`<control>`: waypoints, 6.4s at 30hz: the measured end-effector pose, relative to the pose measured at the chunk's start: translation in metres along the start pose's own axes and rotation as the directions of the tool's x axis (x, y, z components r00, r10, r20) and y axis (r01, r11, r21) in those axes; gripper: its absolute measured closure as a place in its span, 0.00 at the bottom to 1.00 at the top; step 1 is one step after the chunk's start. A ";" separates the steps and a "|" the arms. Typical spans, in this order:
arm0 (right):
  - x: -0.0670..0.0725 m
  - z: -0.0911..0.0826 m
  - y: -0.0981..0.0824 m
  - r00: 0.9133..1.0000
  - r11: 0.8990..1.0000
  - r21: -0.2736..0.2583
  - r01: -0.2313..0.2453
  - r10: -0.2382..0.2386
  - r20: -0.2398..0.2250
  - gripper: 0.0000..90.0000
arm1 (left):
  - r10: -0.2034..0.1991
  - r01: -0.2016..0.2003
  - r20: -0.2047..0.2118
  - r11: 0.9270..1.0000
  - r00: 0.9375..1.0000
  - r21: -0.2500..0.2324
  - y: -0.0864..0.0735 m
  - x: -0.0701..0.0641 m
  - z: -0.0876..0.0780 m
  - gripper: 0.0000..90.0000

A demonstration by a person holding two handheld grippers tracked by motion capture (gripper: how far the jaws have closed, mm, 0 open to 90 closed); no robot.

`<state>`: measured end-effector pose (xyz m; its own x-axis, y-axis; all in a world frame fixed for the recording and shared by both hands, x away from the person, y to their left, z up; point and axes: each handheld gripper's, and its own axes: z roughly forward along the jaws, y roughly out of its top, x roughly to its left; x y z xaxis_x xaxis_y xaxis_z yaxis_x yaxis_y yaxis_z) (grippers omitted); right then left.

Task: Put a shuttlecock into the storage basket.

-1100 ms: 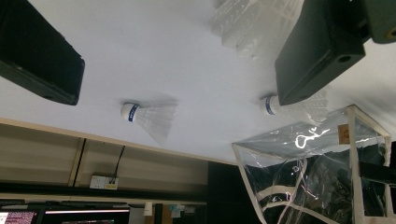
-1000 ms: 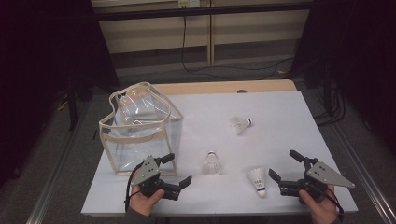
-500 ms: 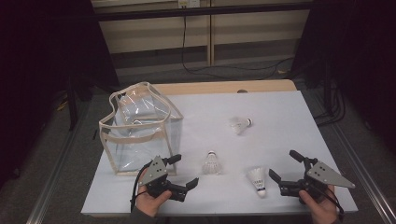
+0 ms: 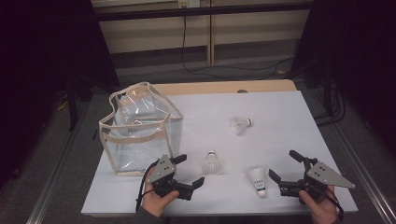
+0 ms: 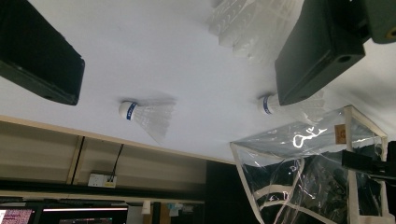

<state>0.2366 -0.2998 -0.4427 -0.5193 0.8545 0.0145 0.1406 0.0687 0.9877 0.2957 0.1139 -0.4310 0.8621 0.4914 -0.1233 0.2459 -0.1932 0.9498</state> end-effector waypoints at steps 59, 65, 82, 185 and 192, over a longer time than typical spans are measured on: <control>-0.001 -0.002 0.002 1.000 1.000 -0.013 0.002 -0.002 0.005 0.01 | -0.021 0.049 -0.137 0.978 0.990 0.205 0.003 -0.012 0.050 0.14; -0.001 -0.002 0.001 1.000 1.000 -0.013 0.002 -0.002 0.006 0.01 | -0.040 0.072 -0.143 0.972 0.989 0.225 0.003 -0.009 0.055 0.17; -0.002 -0.003 0.002 1.000 1.000 -0.015 0.006 -0.006 0.006 0.01 | -0.066 0.116 -0.193 0.959 0.979 0.257 0.001 -0.002 0.067 0.20; -0.002 -0.006 0.003 1.000 0.999 -0.032 -0.002 0.003 0.015 0.02 | -0.179 0.238 -0.181 0.888 0.967 0.393 0.033 0.021 0.071 0.95; -0.003 -0.005 0.003 1.000 0.999 -0.033 -0.002 0.003 0.013 0.02 | -0.185 0.238 -0.164 0.882 0.969 0.407 0.046 0.021 0.065 0.95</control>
<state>0.2339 -0.3050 -0.4393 -0.5075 0.8615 0.0150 0.1141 0.0500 0.9922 0.3545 0.0599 -0.4083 0.7170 0.6516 -0.2478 0.6021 -0.3996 0.6912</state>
